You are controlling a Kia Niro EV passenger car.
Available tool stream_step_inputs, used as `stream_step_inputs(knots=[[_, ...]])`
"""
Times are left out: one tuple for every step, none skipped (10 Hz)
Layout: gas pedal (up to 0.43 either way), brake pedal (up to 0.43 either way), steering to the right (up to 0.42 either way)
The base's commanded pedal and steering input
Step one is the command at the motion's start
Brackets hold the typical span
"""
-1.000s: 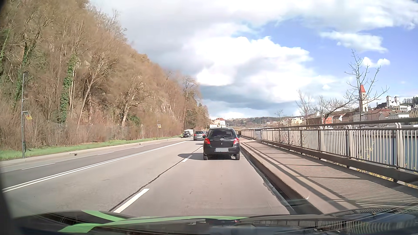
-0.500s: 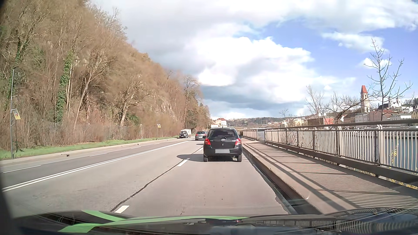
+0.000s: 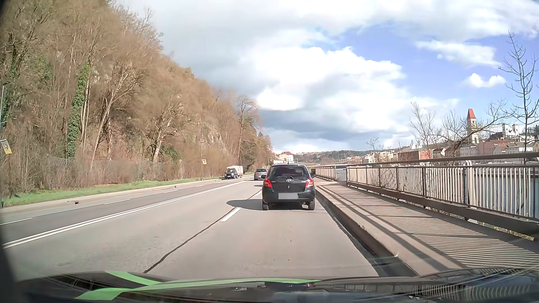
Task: Follow the waypoints while adhering to traffic rules and regulations
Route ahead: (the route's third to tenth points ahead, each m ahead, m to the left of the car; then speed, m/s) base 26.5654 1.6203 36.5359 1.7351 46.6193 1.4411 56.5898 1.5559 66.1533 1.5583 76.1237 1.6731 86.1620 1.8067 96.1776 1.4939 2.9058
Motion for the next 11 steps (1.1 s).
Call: stream_step_inputs(knots=[[0.0, 0.061, -0.016], [0.0, 0.061, -0.016], [0.0, 0.061, -0.014], [0.0, 0.055, -0.013], [0.0, 0.049, -0.011], [0.0, 0.043, -0.009], [0.0, 0.043, -0.008], [0.0, 0.03, -0.008], [0.0, 0.024, -0.006], [0.0, 0.006, -0.002], [0.0, 0.0, 0.0]])
